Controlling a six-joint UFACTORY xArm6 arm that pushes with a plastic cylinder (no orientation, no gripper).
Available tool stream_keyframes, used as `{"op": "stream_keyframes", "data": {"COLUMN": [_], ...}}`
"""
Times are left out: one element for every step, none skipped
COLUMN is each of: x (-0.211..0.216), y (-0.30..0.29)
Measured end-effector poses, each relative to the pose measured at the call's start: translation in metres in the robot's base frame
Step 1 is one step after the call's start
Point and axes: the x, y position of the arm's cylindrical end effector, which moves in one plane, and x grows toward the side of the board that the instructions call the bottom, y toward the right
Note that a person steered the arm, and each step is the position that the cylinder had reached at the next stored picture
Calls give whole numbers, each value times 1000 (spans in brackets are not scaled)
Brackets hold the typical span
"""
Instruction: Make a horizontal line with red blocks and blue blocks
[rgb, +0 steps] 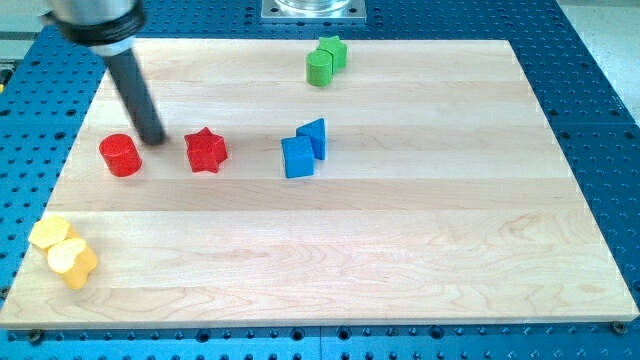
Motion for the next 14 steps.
{"op": "stream_keyframes", "data": {"x": [-16,-6,57,96,67,53,115,112,72,91,78,8,-36,-19], "y": [90,186,247,209,200,170,167,130,118,107,197,227,183,127]}}
